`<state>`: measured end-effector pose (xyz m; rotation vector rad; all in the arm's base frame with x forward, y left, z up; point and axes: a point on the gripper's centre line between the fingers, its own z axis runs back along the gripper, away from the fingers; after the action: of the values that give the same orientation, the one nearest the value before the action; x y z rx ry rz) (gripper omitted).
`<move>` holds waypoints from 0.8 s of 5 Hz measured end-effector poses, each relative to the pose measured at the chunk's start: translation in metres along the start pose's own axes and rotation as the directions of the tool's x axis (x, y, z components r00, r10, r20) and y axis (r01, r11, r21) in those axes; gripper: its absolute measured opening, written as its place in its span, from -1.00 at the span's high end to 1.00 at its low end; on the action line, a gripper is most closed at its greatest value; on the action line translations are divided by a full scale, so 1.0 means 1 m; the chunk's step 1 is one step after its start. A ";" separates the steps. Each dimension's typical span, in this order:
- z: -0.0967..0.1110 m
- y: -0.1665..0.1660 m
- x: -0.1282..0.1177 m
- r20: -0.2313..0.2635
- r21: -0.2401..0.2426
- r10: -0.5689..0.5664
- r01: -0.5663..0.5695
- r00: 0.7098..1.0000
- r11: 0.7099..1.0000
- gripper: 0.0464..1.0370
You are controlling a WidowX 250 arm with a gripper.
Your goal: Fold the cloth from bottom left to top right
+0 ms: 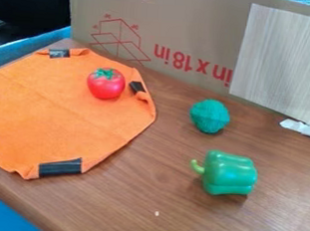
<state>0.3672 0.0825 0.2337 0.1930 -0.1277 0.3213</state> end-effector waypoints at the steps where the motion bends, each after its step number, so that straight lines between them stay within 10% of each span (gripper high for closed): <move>1: -0.014 -0.003 0.001 -0.033 0.003 -0.008 0.008 0.999 1.000 -0.92; 4: -0.077 0.051 -0.007 -0.086 0.003 0.115 -0.115 0.990 0.993 -0.92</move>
<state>0.3513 0.1437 0.1659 0.1704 -0.0543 0.4438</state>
